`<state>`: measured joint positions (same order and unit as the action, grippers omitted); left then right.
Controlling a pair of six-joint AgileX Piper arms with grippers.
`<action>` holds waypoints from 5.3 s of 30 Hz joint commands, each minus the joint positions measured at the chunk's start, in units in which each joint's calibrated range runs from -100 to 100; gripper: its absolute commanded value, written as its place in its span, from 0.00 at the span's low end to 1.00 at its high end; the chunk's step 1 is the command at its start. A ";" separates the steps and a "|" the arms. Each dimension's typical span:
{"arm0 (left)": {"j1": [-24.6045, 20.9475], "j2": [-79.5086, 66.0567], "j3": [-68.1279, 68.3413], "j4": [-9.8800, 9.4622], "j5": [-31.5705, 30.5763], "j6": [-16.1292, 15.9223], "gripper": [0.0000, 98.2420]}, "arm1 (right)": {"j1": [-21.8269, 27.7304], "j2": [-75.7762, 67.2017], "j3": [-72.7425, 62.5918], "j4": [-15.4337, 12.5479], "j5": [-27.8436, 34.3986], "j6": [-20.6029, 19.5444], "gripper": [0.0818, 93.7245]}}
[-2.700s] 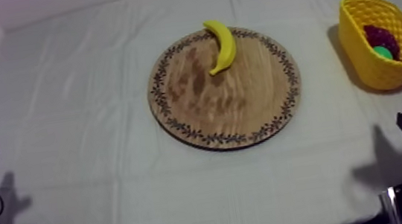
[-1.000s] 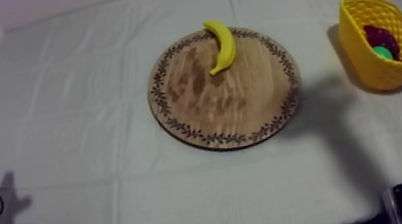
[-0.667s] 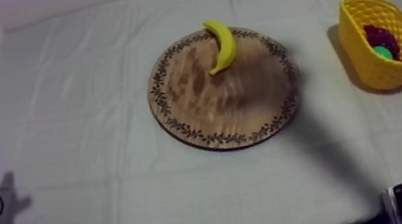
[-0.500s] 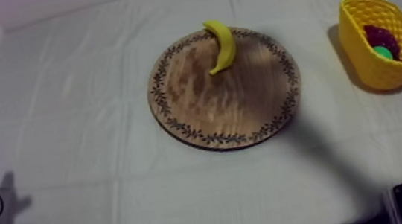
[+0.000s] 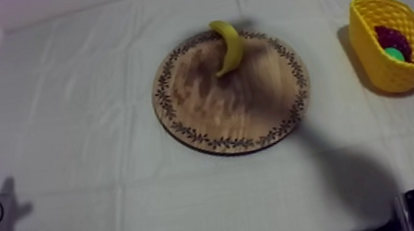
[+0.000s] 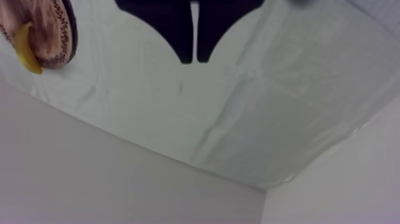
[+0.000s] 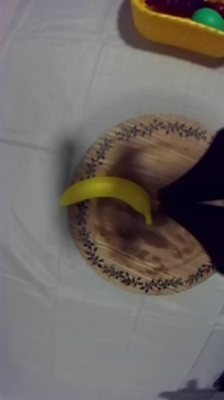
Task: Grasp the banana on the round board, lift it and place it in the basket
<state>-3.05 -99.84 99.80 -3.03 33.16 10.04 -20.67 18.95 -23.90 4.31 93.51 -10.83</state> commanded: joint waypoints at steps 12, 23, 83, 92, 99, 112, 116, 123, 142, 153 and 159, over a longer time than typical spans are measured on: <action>-0.02 0.02 -0.02 0.03 -0.02 0.00 0.00 | -0.31 0.31 -0.36 1.08 3.45 -3.49 0.62; -0.02 0.02 -0.02 0.03 -0.02 0.00 0.00 | -0.33 2.09 1.58 0.11 3.37 -3.01 0.80; -0.02 0.02 -0.02 0.03 -0.02 0.00 0.00 | 0.96 37.27 -12.06 -1.13 -6.60 -3.89 0.28; -0.02 0.02 -0.02 0.03 -0.02 0.00 0.00 | 0.67 34.01 -8.69 -0.55 -7.68 -3.45 0.23; -0.02 0.02 -0.02 0.03 -0.02 0.00 0.00 | 0.56 25.53 -2.54 -0.95 -7.35 -2.54 0.23; -0.02 0.02 -0.02 0.03 -0.02 0.00 0.00 | 0.83 5.82 4.71 -0.93 -2.04 -0.08 0.24; -0.02 0.02 -0.02 0.03 -0.02 0.00 0.00 | 0.89 1.59 5.09 -0.66 -0.48 0.54 0.24; -0.02 0.02 -0.02 0.03 -0.02 0.00 0.00 | 1.85 -3.35 6.84 -0.18 1.07 1.63 0.24; -0.02 0.02 -0.02 0.03 -0.02 0.00 0.00 | 14.22 -13.79 21.44 1.36 -0.02 7.56 0.24; -0.02 0.02 -0.02 0.03 -0.02 0.00 0.00 | 22.63 -20.74 32.96 3.11 -3.02 11.76 0.24; -0.02 0.02 -0.02 0.03 -0.02 0.00 0.00 | 27.35 -23.10 38.99 4.40 -5.82 13.97 0.24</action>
<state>-3.05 -99.84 99.80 -3.03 33.16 10.04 5.10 -3.99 13.62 8.60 88.15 2.74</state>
